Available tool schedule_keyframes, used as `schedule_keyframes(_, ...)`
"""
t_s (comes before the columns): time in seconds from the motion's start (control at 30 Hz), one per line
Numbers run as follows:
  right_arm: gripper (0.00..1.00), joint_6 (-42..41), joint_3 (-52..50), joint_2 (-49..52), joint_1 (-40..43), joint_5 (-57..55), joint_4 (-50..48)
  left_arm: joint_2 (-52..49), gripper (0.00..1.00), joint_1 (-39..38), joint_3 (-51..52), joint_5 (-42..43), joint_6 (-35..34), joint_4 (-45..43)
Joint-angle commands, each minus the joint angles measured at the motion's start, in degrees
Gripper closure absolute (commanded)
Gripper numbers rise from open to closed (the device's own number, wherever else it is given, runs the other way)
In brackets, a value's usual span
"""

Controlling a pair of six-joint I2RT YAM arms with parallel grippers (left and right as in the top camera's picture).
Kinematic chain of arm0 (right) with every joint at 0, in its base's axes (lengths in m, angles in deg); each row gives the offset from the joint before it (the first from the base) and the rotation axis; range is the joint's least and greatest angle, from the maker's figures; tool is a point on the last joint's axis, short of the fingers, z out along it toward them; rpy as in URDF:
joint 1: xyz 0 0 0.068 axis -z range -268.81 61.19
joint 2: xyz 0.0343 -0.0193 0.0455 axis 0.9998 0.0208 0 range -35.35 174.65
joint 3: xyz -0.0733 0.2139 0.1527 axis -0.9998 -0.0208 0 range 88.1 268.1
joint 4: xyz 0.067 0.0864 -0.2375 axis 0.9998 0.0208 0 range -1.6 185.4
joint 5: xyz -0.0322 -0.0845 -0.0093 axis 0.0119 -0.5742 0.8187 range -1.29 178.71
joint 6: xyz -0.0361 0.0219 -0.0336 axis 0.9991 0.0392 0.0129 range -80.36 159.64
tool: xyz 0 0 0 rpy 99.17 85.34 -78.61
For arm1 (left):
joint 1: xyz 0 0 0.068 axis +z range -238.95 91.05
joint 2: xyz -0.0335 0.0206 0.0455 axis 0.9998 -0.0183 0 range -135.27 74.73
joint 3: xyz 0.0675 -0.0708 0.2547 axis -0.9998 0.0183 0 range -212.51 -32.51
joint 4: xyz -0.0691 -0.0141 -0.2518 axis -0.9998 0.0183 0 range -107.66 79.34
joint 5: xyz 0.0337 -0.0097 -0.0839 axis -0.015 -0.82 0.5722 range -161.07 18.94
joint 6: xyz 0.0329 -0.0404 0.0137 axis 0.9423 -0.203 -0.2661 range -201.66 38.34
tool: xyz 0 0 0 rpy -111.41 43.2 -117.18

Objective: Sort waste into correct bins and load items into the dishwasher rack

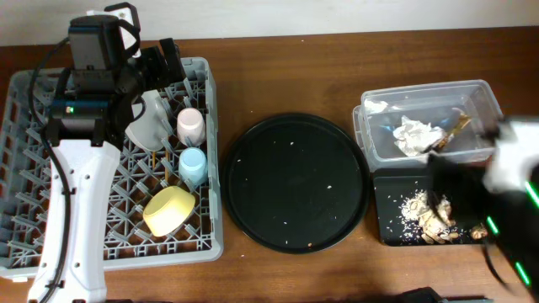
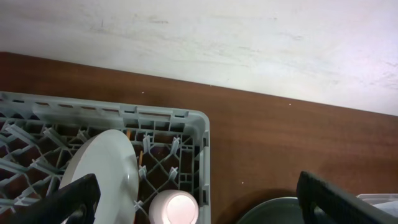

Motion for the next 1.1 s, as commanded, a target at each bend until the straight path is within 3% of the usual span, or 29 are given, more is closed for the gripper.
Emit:
schedule_keyframes(0.0,0.01,4.5,-1.88,-9.62,-3.69,-1.97,-6.14,-0.2,0.01,0.13,-0.09,0.66,-0.55,-0.17)
schedule_keyframes(0.13,0.01,4.48,-15.65,-23.47,-2.1,-2.45,-23.21,-0.2,0.01,0.13,-0.11,0.63,-0.55,-0.17)
schedule_keyframes(0.37,0.01,4.02,-54.97,-44.28,3.63,1.01,-54.99,-0.2,0.01,0.13,-0.11,0.66,-0.55,-0.17)
schedule_keyframes(0.6,0.01,-6.16,-84.24,-52.63,6.97,4.48,-75.34,-0.2,0.01,0.13,-0.09,0.66,-0.55,-0.17)
schedule_keyframes(1.07,0.01,-6.32,-98.95,-52.59,7.37,5.6,-76.98,-0.2,0.01,0.13,-0.11,0.66,-0.55,-0.17)
